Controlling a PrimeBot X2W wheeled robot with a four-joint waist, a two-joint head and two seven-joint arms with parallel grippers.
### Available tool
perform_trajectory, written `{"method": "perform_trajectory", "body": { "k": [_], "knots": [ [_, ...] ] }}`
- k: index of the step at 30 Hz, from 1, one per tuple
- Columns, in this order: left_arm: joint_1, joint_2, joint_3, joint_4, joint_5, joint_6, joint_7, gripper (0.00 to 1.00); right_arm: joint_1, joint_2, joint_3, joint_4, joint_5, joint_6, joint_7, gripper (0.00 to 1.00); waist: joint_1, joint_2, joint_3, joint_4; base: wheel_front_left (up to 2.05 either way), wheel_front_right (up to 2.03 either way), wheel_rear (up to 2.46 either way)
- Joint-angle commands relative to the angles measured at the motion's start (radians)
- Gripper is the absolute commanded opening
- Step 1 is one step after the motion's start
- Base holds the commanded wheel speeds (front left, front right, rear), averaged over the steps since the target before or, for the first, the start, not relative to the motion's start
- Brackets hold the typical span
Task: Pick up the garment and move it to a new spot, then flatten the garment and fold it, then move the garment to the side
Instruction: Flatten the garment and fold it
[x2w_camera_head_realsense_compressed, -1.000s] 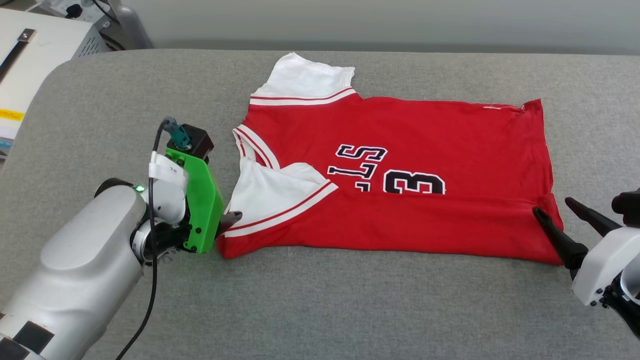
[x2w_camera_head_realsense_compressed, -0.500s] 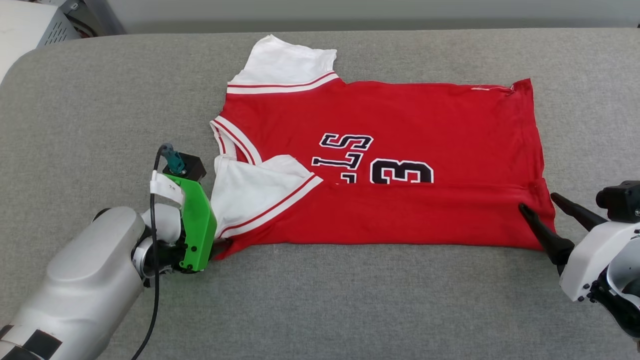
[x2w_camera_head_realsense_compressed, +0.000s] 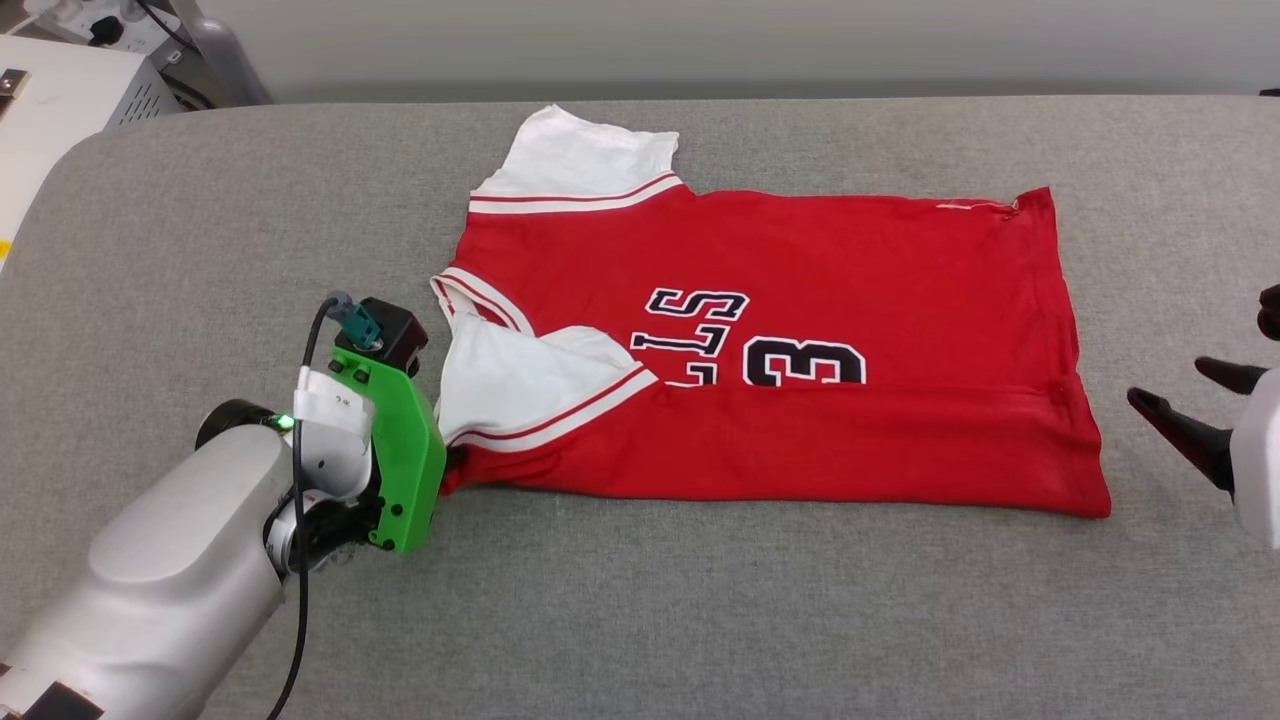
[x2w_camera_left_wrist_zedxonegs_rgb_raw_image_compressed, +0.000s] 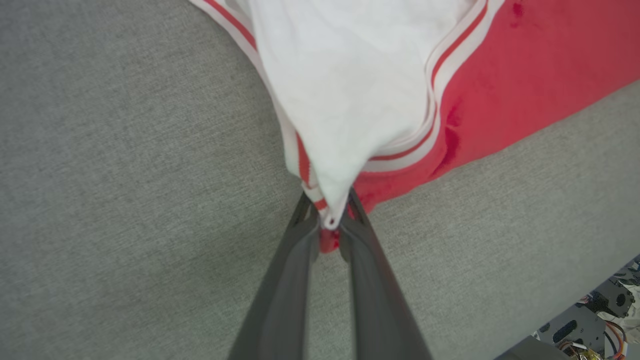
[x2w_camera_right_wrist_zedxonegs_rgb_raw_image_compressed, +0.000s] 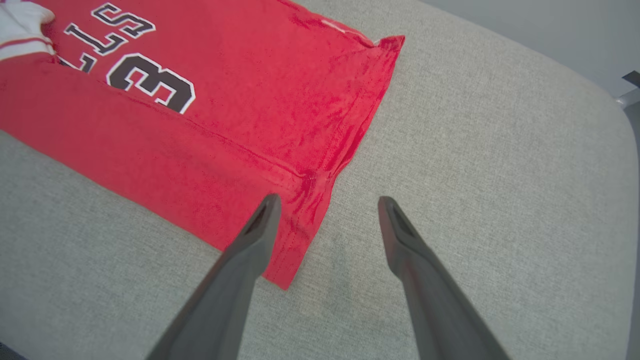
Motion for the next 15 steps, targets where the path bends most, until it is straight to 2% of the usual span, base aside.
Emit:
{"method": "perform_trajectory", "body": {
  "k": [1,4,7,15],
  "knots": [
    [0.006,0.012,-0.002,-0.02,0.011,-0.003,-0.005,0.0,-0.014,-0.016,0.01,-0.002,0.029,-0.001,0.061,1.0,0.0,0.0,0.002,0.005,0.0,0.0,0.0],
    [0.001,0.021,0.0,-0.052,0.012,-0.003,-0.011,0.0,-0.019,-0.023,0.015,0.016,0.068,-0.001,0.16,1.0,0.0,0.0,0.014,0.013,0.0,0.0,0.0],
    [-0.007,0.02,-0.001,-0.067,0.018,-0.001,-0.013,0.0,-0.02,0.0,0.021,0.055,0.072,-0.001,0.199,1.0,0.0,0.0,0.032,0.021,0.0,0.0,0.0],
    [-0.024,0.005,-0.002,-0.062,0.032,0.001,-0.036,0.0,-0.027,0.147,0.022,0.239,0.061,-0.001,0.142,1.0,0.0,0.0,0.079,0.039,0.0,0.0,0.0]
  ]
}}
